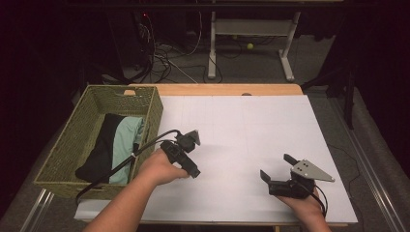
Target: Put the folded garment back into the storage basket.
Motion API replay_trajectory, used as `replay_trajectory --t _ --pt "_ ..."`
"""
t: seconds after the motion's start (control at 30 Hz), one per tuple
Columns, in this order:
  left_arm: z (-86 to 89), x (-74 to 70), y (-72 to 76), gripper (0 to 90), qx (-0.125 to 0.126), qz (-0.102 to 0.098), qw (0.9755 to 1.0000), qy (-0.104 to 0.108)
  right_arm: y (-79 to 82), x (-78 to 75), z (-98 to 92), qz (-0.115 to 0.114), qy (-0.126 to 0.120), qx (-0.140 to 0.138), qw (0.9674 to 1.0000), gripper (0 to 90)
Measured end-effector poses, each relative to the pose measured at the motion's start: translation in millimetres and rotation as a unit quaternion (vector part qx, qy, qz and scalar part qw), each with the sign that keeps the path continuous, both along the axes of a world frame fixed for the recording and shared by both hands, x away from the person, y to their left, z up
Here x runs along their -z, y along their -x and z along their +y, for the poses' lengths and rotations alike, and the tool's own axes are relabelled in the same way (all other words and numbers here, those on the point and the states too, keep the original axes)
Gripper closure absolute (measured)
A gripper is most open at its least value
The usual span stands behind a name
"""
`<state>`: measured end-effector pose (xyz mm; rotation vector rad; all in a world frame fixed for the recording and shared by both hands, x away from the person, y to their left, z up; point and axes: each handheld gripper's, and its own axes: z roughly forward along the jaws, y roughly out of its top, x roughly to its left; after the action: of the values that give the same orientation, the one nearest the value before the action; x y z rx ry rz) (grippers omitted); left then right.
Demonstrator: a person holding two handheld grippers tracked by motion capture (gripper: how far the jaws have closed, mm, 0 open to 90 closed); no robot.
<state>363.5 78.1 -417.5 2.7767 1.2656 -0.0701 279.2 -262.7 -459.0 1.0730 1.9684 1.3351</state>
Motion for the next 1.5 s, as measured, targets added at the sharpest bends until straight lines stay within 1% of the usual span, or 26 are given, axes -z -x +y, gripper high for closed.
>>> replay_trajectory --t 0.03,0.1,0.2,0.37,0.43,0.53,0.6,0.63,0.7,0.8,0.83,0.87,0.93,0.97,1.0,1.03,1.13,1.17,1.2,1.23,1.27,1.3,1.4,1.43,1.47,1.5 --pt "0.0 0.0 0.0 0.0 0.0 0.0 1.0 0.0 -0.1 0.0 -0.2 -0.001 -0.001 0.0 1.0 0.0" --pt "-2.5 15.5 0.3 0.0 0.004 0.01 0.9999 -0.003 0.1 0.1 0.2 -0.002 -0.001 -0.001 1.0 0.0" --pt "-4.5 26.2 1.2 0.0 0.009 0.018 0.9998 -0.002 0.6 0.7 0.8 -0.001 -0.001 -0.004 1.0 0.0" --pt "-4.6 33.5 2.1 0.0 0.008 0.013 0.9998 0.014 0.4 0.6 0.6 -0.001 -0.006 -0.006 1.0 0.0" --pt "-3.6 32.4 4.2 0.0 0.005 -0.002 0.9994 0.035 0.5 0.9 0.8 -0.001 -0.006 -0.007 1.0 0.0" --pt "0.1 29.3 8.9 0.0 -0.001 -0.032 0.9968 0.073 0.4 1.3 0.9 0.001 -0.009 -0.009 0.9999 0.0" --pt "3.7 27.3 12.9 0.0 -0.006 -0.065 0.9928 0.101 0.5 1.2 0.8 0.001 -0.012 -0.009 0.9999 0.0" --pt "6.4 26.1 14.7 0.0 -0.008 -0.083 0.9896 0.117 0.4 1.2 0.7 0.0 -0.013 -0.01 0.9999 0.0" --pt "12.1 23.2 18.8 0.0 -0.018 -0.118 0.981 0.153 0.5 1.0 0.6 -0.001 -0.015 -0.011 0.9998 0.0" --pt "19.2 21.5 25.9 0.0 -0.032 -0.162 0.9656 0.201 0.4 1.0 0.7 -0.001 -0.018 -0.012 0.9998 0.0" --pt "21.8 22.0 28.1 0.0 -0.038 -0.172 0.9618 0.209 0.4 1.0 0.7 -0.001 -0.019 -0.012 0.9998 0.0" --pt "24.2 23.9 28.9 0.0 -0.052 -0.169 0.9606 0.215 0.5 0.9 0.7 -0.002 -0.018 -0.012 0.9998 0.0" --pt "28.3 28.7 32.2 0.0 -0.065 -0.166 0.9546 0.239 1.1 0.7 0.5 -0.002 -0.021 -0.012 0.9997 0.0" --pt "29.0 30.1 35.3 0.0 -0.063 -0.177 0.9515 0.243 1.7 0.7 0.2 -0.002 -0.023 -0.011 0.9997 0.0" --pt "29.8 30.9 38.6 0.0 -0.06 -0.191 0.9468 0.252 2.4 0.9 -0.3 -0.004 -0.022 -0.011 0.9997 0.0" --pt "30.2 31.7 42.5 0.0 -0.055 -0.208 0.9412 0.26 3.3 1.3 -1.0 -0.004 -0.02 -0.012 0.9997 0.0" --pt "34.5 34.1 53.6 0.0 -0.051 -0.262 0.9173 0.295 5.3 2.1 -4.0 -0.006 -0.023 -0.005 0.9997 0.0" --pt "36.5 35.2 57.5 0.0 -0.05 -0.279 0.9066 0.313 6.4 1.9 -5.4 -0.008 -0.024 -0.002 0.9997 0.0" --pt "37.5 35.9 60.5 0.0 -0.048 -0.293 0.8995 0.32 8.2 1.5 -7.2 -0.012 -0.026 0.001 0.9996 0.0" --pt "39.4 37.5 65.2 0.0 -0.046 -0.314 0.8908 0.325 9.3 1.2 -8.4 -0.016 -0.027 0.003 0.9995 0.0" --pt "40.9 39.3 67.6 0.0 -0.046 -0.324 0.8854 0.33 11.2 0.8 -10.0 -0.019 -0.029 0.007 0.9994 0.0" --pt "42.8 42.9 69.9 0.0 -0.046 -0.331 0.8812 0.334 12.3 0.7 -11.1 -0.022 -0.031 0.009 0.9992 0.0" --pt "47.3 57.0 73.6 0.0 -0.042 -0.344 0.882 0.32 16.5 0.8 -13.7 -0.033 -0.039 0.014 0.9986 0.0" --pt "48.4 61.3 75.5 0.0 -0.039 -0.351 0.8812 0.314 18.1 0.8 -14.0 -0.036 -0.042 0.017 0.9983 0.0" --pt "49.5 63.7 77.5 0.0 -0.037 -0.358 0.8773 0.318 19.6 0.8 -14.1 -0.041 -0.045 0.017 0.998 0.0" --pt "50.3 63.2 79.5 0.0 -0.032 -0.366 0.8712 0.326 21.4 0.6 -13.8 -0.046 -0.045 0.018 0.9978 0.0"
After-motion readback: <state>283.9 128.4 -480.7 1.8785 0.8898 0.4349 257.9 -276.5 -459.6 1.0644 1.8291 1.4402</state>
